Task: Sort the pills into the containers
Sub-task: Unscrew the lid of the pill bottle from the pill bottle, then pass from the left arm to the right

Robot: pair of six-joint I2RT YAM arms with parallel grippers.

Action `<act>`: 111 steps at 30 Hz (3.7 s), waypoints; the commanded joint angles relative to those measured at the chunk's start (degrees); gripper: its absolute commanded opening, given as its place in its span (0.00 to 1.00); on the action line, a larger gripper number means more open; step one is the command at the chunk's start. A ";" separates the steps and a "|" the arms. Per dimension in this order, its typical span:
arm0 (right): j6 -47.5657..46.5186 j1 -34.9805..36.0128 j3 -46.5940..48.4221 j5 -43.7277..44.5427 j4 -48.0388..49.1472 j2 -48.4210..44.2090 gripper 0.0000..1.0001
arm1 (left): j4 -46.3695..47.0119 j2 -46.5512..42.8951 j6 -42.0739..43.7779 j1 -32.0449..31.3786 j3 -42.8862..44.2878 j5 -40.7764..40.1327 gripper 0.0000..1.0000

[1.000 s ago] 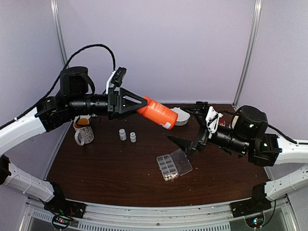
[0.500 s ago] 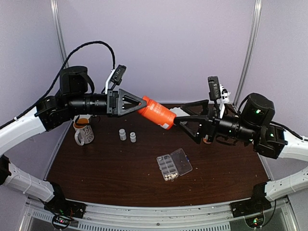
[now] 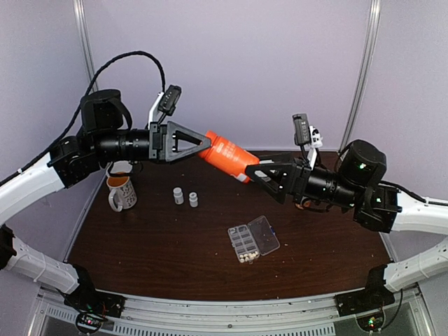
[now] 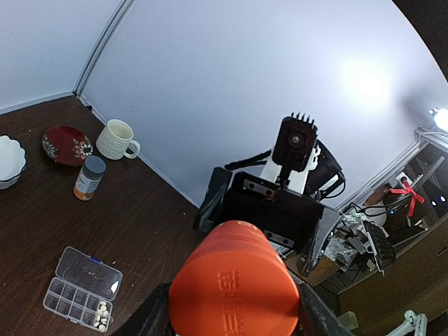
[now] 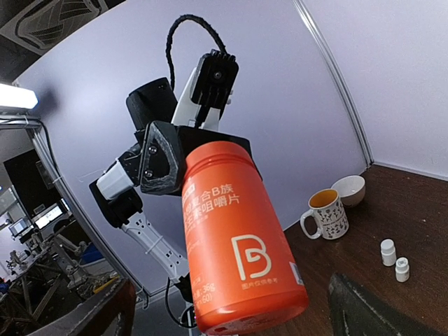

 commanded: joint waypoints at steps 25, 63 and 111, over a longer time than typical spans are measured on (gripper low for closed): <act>2.58 -0.55 0.56 -5.96 8.66 2.95 0.51 | 10.00 -2.18 -3.80 0.45 -2.34 1.81 0.19; 5.72 -1.14 0.80 -6.63 10.98 4.42 0.62 | 13.34 -1.73 -5.16 0.41 -3.31 3.07 0.17; -13.18 -9.86 9.82 -26.94 -13.40 6.50 0.26 | -6.69 -11.70 84.76 3.93 -13.89 -5.87 0.98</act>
